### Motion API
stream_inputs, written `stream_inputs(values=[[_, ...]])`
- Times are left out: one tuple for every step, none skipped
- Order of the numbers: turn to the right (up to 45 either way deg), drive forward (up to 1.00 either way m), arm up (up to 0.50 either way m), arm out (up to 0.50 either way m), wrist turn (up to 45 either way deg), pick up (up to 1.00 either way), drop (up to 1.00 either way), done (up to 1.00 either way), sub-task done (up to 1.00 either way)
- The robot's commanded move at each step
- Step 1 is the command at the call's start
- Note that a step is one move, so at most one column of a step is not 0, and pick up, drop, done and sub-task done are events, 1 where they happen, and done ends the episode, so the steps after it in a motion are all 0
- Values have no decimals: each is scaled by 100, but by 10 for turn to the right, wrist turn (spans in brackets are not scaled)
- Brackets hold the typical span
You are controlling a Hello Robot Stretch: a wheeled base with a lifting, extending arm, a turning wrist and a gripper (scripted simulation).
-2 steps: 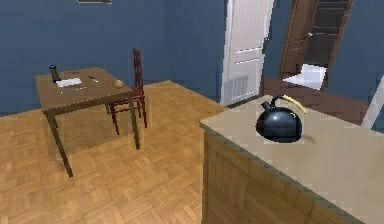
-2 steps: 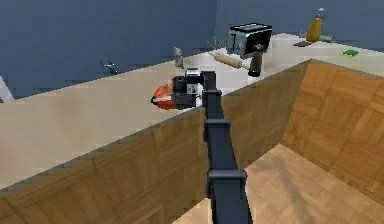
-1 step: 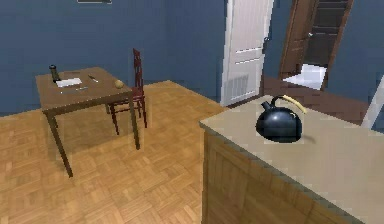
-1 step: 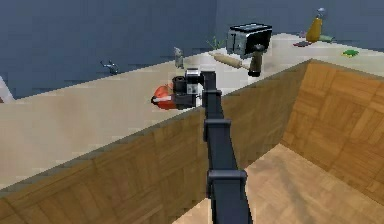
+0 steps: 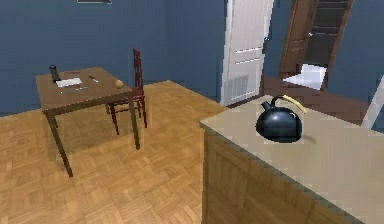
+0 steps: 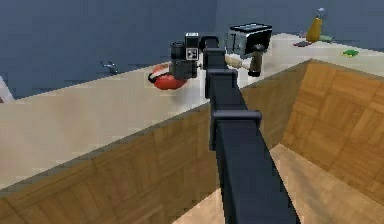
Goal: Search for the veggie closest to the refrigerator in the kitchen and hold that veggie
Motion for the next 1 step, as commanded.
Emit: stream_inputs(values=[[0, 0, 0, 0, 0, 0, 0, 100, 0]])
